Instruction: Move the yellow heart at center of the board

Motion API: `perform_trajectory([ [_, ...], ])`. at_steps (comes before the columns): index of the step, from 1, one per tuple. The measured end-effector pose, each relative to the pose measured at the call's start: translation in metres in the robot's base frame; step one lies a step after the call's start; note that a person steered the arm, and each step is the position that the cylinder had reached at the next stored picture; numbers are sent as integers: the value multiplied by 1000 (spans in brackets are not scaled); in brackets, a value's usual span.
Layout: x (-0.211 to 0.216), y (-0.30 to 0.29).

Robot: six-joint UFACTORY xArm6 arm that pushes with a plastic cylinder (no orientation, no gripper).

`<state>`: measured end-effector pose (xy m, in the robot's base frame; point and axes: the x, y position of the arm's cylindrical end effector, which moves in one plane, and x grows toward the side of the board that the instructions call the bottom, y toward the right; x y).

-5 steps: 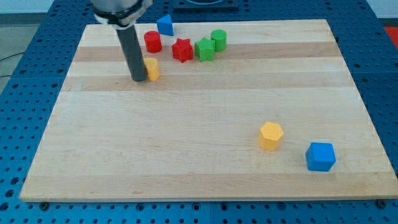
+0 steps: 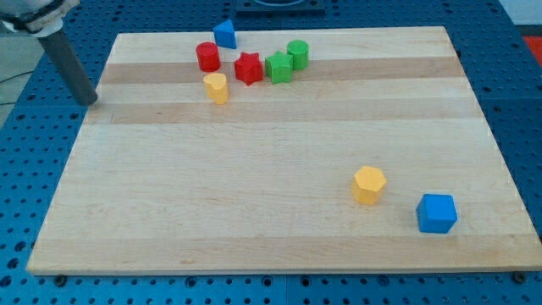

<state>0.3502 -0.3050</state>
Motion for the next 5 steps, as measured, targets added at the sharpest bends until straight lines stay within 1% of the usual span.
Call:
perform_trajectory([
  [1,-19,0],
  [2,-51,50],
  [3,-44,147],
  [4,-12,213],
  [5,26,227],
])
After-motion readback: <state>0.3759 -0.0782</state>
